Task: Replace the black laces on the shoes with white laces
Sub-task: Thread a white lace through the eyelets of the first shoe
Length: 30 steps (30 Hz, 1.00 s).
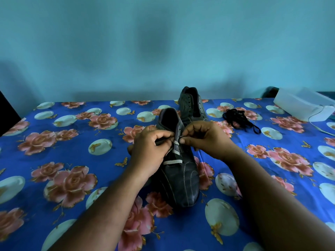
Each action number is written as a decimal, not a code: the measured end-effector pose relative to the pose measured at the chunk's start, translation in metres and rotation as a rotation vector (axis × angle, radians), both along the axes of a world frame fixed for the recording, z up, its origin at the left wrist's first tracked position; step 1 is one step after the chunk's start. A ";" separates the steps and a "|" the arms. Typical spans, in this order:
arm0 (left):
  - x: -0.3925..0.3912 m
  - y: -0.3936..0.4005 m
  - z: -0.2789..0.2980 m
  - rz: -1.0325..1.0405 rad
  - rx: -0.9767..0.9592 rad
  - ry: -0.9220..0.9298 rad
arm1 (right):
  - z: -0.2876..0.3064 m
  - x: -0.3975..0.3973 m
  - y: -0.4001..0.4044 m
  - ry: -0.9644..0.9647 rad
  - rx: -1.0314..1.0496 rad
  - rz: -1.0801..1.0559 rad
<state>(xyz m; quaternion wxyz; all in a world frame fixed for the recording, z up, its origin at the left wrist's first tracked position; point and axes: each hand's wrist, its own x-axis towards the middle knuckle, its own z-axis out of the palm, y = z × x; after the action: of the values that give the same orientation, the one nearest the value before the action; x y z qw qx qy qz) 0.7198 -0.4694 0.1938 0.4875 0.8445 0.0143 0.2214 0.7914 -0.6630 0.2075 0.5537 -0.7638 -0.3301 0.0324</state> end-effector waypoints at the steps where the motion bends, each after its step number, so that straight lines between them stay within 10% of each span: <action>1: 0.001 0.001 -0.002 0.002 0.009 0.000 | -0.001 -0.001 0.001 -0.022 0.009 -0.015; 19: -0.008 0.037 -0.003 -0.212 0.294 -0.004 | 0.022 0.007 -0.013 0.478 0.833 -0.081; 26: -0.005 0.039 -0.014 -0.309 0.084 0.136 | 0.007 0.014 -0.026 -0.227 -0.220 -0.161; 30: -0.001 0.041 -0.021 -0.305 0.059 0.247 | 0.010 0.007 -0.019 -0.335 -0.327 -0.113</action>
<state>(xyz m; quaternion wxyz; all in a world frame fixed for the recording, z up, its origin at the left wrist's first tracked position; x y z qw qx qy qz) 0.7188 -0.4286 0.1731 0.4852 0.8714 -0.0607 0.0398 0.7987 -0.6819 0.2171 0.3612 -0.8553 -0.3643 -0.0728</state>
